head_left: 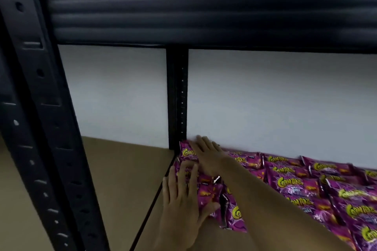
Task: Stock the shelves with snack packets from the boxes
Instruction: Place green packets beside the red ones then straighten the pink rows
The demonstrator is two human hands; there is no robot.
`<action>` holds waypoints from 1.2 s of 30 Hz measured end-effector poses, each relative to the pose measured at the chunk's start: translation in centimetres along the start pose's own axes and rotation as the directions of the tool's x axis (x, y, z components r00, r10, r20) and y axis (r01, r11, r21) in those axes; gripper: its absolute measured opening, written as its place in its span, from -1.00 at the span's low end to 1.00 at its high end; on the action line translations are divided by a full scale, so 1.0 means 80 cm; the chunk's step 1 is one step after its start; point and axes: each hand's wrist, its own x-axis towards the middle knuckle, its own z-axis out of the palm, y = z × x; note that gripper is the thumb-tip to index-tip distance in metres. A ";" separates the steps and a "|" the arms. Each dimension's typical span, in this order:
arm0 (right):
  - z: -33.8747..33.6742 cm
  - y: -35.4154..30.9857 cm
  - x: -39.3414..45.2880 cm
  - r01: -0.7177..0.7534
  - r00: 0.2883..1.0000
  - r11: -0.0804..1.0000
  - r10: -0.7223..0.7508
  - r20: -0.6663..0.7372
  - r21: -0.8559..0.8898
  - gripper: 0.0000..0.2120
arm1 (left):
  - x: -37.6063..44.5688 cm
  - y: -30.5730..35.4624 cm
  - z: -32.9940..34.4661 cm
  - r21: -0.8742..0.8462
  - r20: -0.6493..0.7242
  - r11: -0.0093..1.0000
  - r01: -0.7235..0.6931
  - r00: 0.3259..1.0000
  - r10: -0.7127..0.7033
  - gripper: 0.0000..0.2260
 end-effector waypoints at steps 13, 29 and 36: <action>-0.014 0.013 0.010 0.040 0.998 0.978 -0.031 -0.046 0.204 -0.30 | 0.011 0.001 0.003 -0.037 0.028 0.999 0.024 0.999 -0.022 -0.10; -0.007 0.025 -0.016 0.126 0.964 0.979 -0.083 -0.252 0.160 -0.67 | -0.004 0.004 -0.008 -0.051 0.013 0.998 0.047 0.999 -0.047 -0.20; -0.015 0.015 -0.022 0.129 0.938 0.938 -0.010 -0.347 0.321 -0.79 | -0.005 0.005 -0.013 -0.068 0.000 0.994 0.083 0.997 -0.083 -0.15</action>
